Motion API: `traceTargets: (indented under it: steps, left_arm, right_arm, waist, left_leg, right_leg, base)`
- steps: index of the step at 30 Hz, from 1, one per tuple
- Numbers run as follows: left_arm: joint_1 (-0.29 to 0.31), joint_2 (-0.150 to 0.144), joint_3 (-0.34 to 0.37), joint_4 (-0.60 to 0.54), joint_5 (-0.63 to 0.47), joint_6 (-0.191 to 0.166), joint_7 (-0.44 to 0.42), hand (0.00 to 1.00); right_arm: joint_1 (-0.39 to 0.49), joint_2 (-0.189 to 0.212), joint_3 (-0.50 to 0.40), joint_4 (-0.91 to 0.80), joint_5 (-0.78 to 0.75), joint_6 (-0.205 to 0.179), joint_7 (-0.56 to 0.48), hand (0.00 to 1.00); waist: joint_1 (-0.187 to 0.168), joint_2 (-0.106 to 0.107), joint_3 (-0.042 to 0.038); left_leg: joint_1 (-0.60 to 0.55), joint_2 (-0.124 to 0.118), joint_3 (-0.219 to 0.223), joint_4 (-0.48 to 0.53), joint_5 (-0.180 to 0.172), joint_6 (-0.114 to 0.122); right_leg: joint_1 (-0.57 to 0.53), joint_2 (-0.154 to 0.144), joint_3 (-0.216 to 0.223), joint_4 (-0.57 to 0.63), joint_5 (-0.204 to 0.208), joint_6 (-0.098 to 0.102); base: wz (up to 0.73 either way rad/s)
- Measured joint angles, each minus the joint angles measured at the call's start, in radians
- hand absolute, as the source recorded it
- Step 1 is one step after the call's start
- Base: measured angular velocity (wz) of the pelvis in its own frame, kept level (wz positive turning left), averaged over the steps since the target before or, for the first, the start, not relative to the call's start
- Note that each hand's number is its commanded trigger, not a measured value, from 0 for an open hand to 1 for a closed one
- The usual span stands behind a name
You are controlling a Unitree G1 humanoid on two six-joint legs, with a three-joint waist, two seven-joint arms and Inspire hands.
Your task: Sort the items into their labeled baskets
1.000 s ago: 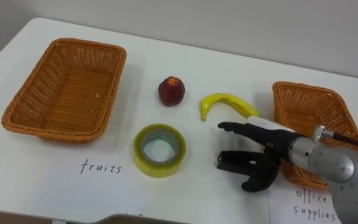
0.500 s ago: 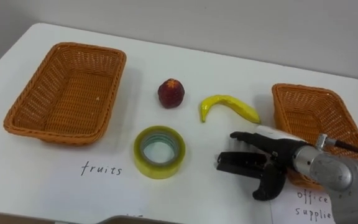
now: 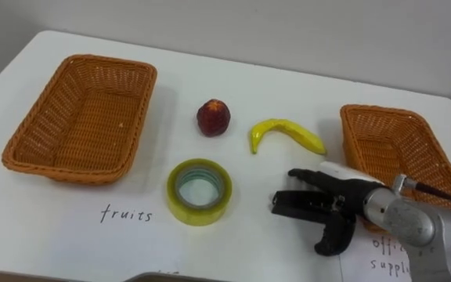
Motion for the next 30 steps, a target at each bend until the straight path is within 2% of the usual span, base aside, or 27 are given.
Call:
traceTargets:
  steps: [2,5,12,17,24,26,27,30]
  left_arm:
    - [0.000,-0.003,0.000,0.000,0.000,0.001,0.003,0.00]
    - [-0.001,-0.007,0.000,0.000,0.000,0.001,0.015,0.00]
    - [-0.001,-0.010,0.002,-0.006,0.000,0.001,0.026,0.00]
    - [-0.001,-0.023,0.006,-0.007,0.001,0.001,0.027,0.00]
    - [-0.001,-0.023,0.003,-0.009,0.000,0.009,0.030,0.00]
    - [-0.001,-0.023,0.003,-0.009,0.000,0.014,0.035,0.00]
    - [-0.001,-0.023,0.003,-0.009,0.000,0.018,0.037,0.00]
    - [-0.001,-0.023,0.003,-0.010,-0.001,0.021,0.038,0.00]
  right_arm:
    - [0.001,0.008,0.000,0.000,-0.001,0.001,-0.009,0.00]
    - [0.001,0.040,0.000,-0.002,-0.012,0.011,-0.019,0.00]
    - [0.001,0.069,-0.002,-0.002,-0.063,0.012,-0.041,0.00]
    - [0.001,0.077,-0.001,-0.003,-0.092,0.013,-0.042,0.00]
    - [0.000,0.085,0.003,0.009,-0.112,0.033,-0.044,0.00]
    - [-0.001,0.084,0.006,0.011,-0.112,0.040,-0.048,0.70]
    - [-0.001,0.084,0.009,0.017,-0.112,0.042,-0.054,1.00]
    - [-0.004,0.084,0.019,0.028,-0.111,0.044,-0.055,1.00]
  waist:
    - [0.001,0.000,-0.0001]
    - [0.001,0.000,-0.0003]
    - [-0.001,0.001,-0.0009]
    - [0.000,0.002,-0.0013]
    - [0.000,0.002,-0.0019]
    - [0.001,0.002,-0.0022]
    - [0.001,0.002,-0.0023]
    - [0.001,-0.001,-0.0039]
  left_leg:
    - [-0.001,0.000,0.001,0.000,0.000,0.000]
    - [-0.001,0.000,0.000,0.001,0.000,0.000]
    - [-0.003,0.000,0.000,0.000,0.000,0.000]
    - [-0.003,0.000,-0.002,0.000,0.000,0.000]
    - [0.000,0.000,-0.015,0.005,0.000,0.000]
    - [0.000,0.000,-0.016,0.007,0.000,0.000]
    - [0.000,0.000,-0.016,0.008,0.000,0.000]
    - [0.000,-0.001,-0.016,0.009,0.000,0.000]
  right_leg:
    - [-0.001,0.001,0.003,0.000,0.000,0.000]
    - [-0.001,0.000,0.005,0.000,0.001,0.000]
    - [-0.004,0.000,0.005,0.000,0.001,0.000]
    - [-0.002,0.000,0.003,0.000,0.002,0.001]
    - [0.009,-0.001,-0.016,-0.001,0.002,0.001]
    - [0.010,-0.001,-0.018,-0.001,0.002,0.001]
    - [0.011,-0.001,-0.018,-0.001,0.003,0.001]
    - [0.012,-0.001,-0.018,0.000,0.003,0.000]
  base:
    - [-0.02]
    - [0.00]
    - [0.00]
    - [0.00]
    - [0.05]
    - [0.00]
    - [0.00]
    - [0.00]
